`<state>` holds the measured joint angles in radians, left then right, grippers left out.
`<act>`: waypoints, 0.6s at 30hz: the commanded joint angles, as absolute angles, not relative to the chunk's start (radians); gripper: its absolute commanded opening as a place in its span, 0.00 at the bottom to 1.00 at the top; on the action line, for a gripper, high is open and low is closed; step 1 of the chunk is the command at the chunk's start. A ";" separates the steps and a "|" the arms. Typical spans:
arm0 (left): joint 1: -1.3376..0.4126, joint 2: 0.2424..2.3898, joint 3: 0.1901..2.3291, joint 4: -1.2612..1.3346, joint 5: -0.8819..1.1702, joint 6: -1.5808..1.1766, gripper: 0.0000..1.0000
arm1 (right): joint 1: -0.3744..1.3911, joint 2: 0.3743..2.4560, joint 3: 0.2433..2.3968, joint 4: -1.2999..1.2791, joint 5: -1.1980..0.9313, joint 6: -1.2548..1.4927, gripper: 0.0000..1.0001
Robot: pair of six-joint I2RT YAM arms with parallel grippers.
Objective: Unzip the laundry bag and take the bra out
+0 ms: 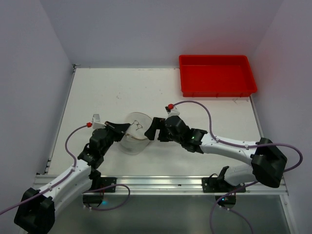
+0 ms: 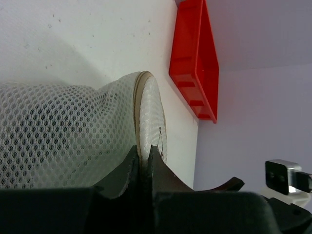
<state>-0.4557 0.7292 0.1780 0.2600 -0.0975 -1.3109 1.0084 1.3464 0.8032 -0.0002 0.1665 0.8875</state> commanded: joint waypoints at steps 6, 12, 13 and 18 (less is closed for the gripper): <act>-0.468 0.739 0.141 0.465 -0.150 -1.413 0.00 | 0.919 1.364 0.723 0.196 0.081 1.129 0.88; -0.471 0.745 0.112 0.525 -0.166 -1.437 0.00 | 0.902 1.430 0.733 0.290 0.029 1.178 0.84; -0.472 0.747 0.109 0.538 -0.164 -1.440 0.00 | 0.899 1.454 0.733 0.302 0.020 1.186 0.83; -0.476 0.746 0.092 0.555 -0.146 -1.442 0.00 | 0.879 1.508 0.736 0.373 0.005 1.200 0.70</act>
